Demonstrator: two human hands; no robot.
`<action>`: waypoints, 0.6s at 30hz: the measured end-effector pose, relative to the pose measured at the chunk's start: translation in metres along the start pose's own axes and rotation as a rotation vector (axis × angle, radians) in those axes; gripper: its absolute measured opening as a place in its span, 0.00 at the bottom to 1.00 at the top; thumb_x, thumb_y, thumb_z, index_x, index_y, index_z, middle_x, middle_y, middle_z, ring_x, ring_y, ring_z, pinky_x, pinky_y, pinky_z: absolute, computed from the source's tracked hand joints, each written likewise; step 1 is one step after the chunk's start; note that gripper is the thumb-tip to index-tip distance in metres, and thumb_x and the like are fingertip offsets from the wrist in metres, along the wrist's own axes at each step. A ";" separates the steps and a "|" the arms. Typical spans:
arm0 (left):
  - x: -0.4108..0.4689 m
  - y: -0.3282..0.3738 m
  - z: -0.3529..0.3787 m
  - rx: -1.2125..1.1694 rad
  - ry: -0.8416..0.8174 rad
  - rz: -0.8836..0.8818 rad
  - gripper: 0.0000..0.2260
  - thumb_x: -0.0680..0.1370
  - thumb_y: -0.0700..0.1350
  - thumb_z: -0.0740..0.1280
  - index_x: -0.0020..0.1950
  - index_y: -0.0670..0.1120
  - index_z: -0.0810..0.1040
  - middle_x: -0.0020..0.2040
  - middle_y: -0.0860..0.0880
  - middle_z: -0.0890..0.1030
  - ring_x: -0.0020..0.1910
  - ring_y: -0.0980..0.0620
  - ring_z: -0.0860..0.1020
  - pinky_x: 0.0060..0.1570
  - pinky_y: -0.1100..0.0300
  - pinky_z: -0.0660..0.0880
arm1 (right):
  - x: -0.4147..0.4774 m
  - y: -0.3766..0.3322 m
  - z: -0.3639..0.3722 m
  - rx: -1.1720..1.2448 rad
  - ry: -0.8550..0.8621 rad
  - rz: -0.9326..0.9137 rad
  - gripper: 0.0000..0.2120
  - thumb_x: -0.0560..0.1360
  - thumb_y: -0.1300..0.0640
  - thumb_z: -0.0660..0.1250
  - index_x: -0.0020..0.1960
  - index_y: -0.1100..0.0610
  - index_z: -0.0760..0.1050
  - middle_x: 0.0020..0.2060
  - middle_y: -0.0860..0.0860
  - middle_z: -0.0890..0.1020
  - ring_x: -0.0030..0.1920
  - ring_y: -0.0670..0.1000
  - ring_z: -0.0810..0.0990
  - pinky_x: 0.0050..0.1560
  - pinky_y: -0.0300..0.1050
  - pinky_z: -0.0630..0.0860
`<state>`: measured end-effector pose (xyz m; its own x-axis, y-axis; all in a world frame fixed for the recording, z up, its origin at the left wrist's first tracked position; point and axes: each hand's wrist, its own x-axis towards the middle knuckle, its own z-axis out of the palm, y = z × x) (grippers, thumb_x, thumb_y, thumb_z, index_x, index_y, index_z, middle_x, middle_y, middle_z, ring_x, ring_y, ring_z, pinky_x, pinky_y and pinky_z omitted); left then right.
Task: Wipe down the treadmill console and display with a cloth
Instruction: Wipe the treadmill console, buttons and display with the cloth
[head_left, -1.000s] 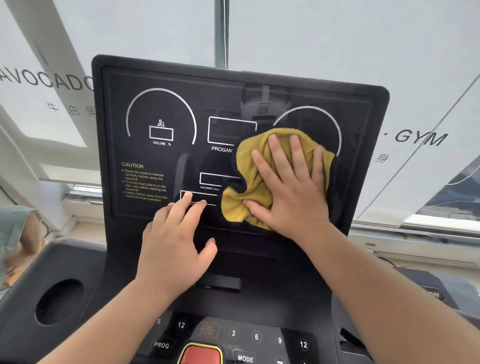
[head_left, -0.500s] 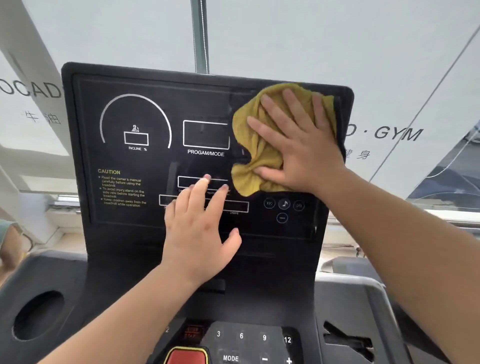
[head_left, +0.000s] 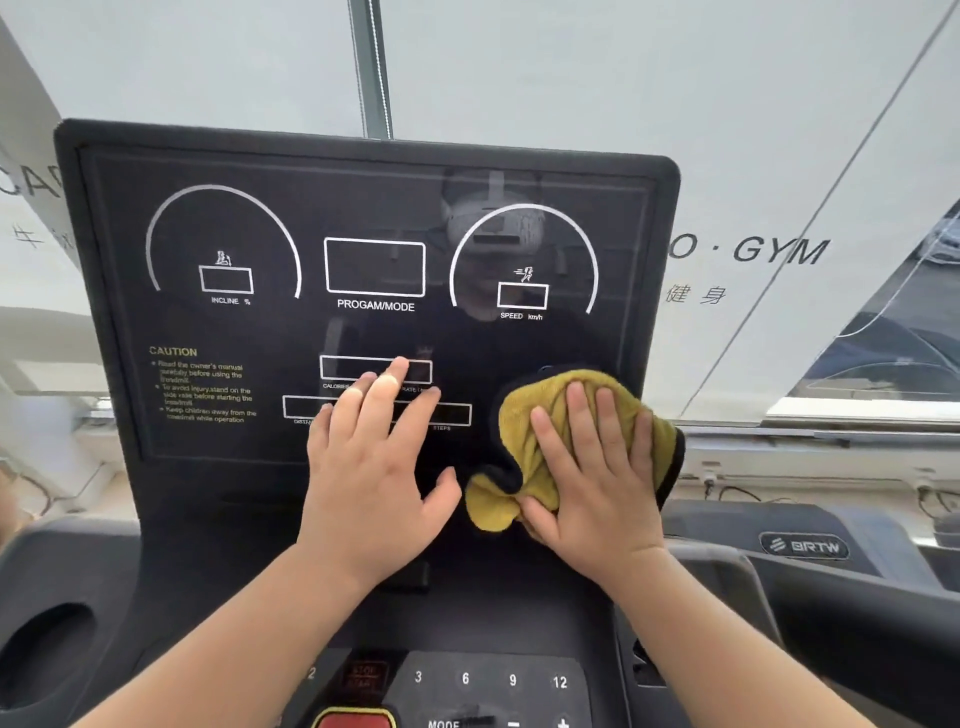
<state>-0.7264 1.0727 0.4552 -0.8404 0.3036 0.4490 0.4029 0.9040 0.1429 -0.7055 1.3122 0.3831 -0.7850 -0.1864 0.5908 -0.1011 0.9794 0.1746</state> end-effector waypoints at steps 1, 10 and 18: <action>0.001 0.001 0.000 -0.003 0.011 -0.003 0.31 0.69 0.58 0.69 0.70 0.49 0.76 0.75 0.43 0.69 0.71 0.39 0.69 0.66 0.36 0.69 | -0.005 0.002 0.002 -0.003 -0.002 -0.011 0.45 0.73 0.32 0.62 0.83 0.49 0.50 0.84 0.55 0.44 0.83 0.61 0.43 0.79 0.68 0.40; 0.032 0.017 -0.012 0.000 0.075 0.057 0.32 0.68 0.57 0.70 0.72 0.49 0.75 0.76 0.43 0.68 0.69 0.38 0.70 0.64 0.37 0.69 | 0.115 0.048 -0.046 0.069 0.105 0.053 0.54 0.69 0.22 0.62 0.84 0.53 0.56 0.82 0.63 0.50 0.82 0.67 0.47 0.78 0.71 0.51; 0.079 0.034 -0.030 0.009 0.126 0.025 0.36 0.71 0.58 0.65 0.77 0.46 0.67 0.78 0.43 0.65 0.76 0.38 0.64 0.72 0.36 0.63 | 0.183 0.052 -0.079 0.029 0.046 0.153 0.49 0.72 0.21 0.54 0.84 0.45 0.46 0.84 0.58 0.48 0.83 0.64 0.43 0.78 0.73 0.45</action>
<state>-0.7678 1.1187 0.5223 -0.7775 0.2864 0.5599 0.4195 0.8994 0.1224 -0.8058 1.3225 0.5627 -0.7636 -0.0375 0.6446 -0.0006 0.9984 0.0574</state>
